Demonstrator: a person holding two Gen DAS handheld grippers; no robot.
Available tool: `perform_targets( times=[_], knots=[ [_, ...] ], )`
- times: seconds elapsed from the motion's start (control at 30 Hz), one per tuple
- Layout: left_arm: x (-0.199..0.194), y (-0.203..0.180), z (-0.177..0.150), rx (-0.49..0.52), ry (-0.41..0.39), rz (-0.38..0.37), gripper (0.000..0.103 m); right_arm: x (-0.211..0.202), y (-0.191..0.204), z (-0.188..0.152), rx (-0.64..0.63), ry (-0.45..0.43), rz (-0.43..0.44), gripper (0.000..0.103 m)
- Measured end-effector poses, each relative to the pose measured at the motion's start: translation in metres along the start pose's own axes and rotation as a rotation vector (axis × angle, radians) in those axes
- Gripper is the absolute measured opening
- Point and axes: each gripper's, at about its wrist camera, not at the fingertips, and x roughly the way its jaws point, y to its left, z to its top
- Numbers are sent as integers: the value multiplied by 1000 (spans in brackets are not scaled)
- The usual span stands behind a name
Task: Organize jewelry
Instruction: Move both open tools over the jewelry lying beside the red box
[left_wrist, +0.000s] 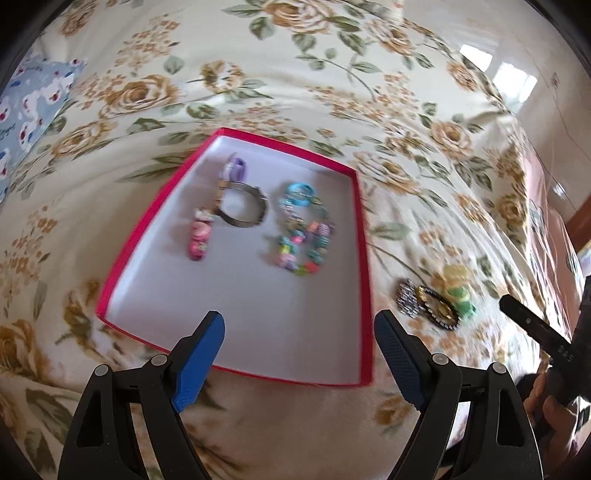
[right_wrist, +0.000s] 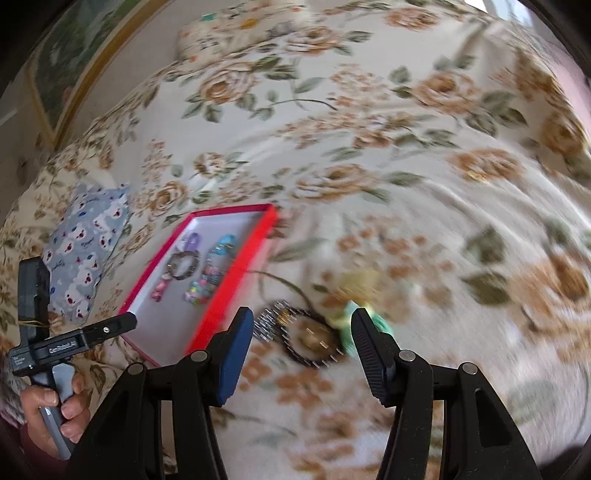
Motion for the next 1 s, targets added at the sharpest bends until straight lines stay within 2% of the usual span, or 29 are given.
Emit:
perform_targets(
  times=[0.27, 0.77, 0.93, 1.0],
  knots=[
    [8, -36, -10, 103, 32, -21, 83, -12, -24, -23, 49, 23, -43, 57],
    [35, -81, 2, 257, 52, -23, 81, -6, -41, -9, 65, 37, -12, 56],
    [54, -93, 8, 318, 79, -35, 64, 3, -41, 1, 56, 48, 8, 55],
    [64, -97, 10, 341, 98, -38, 62, 9, -42, 6, 60, 55, 18, 55]
  ],
)
